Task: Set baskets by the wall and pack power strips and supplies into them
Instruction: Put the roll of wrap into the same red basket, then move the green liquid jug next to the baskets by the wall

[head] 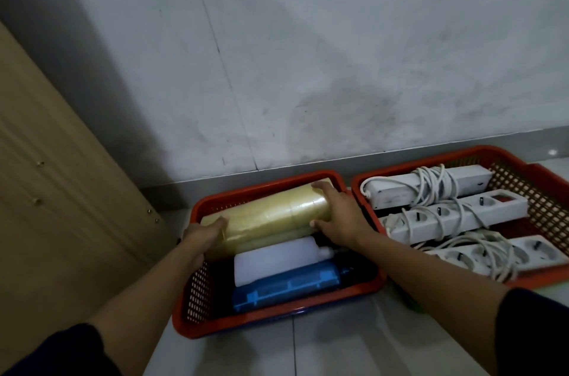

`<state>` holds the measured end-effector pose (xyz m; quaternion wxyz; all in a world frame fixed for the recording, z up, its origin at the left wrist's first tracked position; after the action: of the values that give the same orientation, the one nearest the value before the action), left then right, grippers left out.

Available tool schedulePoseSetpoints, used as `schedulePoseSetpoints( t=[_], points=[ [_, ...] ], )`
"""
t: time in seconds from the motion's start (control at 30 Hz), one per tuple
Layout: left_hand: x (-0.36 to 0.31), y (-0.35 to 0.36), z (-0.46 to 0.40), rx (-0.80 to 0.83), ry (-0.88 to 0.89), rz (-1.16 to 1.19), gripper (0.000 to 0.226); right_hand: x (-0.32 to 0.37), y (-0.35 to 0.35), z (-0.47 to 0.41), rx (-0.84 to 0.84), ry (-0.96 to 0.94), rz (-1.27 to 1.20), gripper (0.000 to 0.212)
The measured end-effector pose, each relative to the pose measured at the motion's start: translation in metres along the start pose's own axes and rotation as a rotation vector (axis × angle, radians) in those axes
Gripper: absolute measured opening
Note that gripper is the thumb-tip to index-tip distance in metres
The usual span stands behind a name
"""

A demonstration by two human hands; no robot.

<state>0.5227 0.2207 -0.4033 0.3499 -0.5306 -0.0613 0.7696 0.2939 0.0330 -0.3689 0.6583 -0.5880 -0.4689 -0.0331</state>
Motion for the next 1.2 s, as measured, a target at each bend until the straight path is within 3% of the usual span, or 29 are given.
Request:
schedulePoseSetpoints(
  t=[0.17,0.37,0.43,0.63,0.77,1.0,1.2],
  points=[
    [-0.012,0.004,-0.001,-0.107,0.074,-0.111,0.061,-0.002,0.015,0.001,0.093,0.002,0.122,0.068],
    [-0.072,0.023,0.041,-0.349,0.357,-0.508,0.061,0.008,0.005,0.010,0.169,-0.012,0.204,0.071],
    [-0.097,0.050,0.076,-0.335,0.491,-0.578,0.053,0.016,-0.018,0.014,0.148,-0.060,0.249,0.072],
    [-0.160,0.172,0.198,-0.058,0.839,-0.564,0.052,-0.009,-0.148,0.041,-0.025,-0.124,0.377,0.052],
    [-0.199,0.265,0.315,0.100,1.105,-0.625,0.054,-0.074,-0.263,0.077,-0.135,-0.071,0.590,0.060],
    [-0.203,0.417,0.565,0.450,1.421,-0.600,0.053,-0.223,-0.503,0.226,-0.442,0.301,0.708,0.066],
    [-0.159,0.487,0.763,0.764,1.620,-0.620,0.053,-0.315,-0.668,0.415,-0.696,0.712,0.866,0.066]
  ],
)
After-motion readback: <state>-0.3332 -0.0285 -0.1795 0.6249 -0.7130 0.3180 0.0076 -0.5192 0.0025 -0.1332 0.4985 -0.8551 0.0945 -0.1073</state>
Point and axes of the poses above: each hand's wrist, its own z-axis away from the middle knuckle, its own y-axis out of the palm, x = y × z, the point moved 9 cm from there along -z, towards the middle knuckle, and after that the axes turned 8 degrees about -x, right-handed, at the moved point
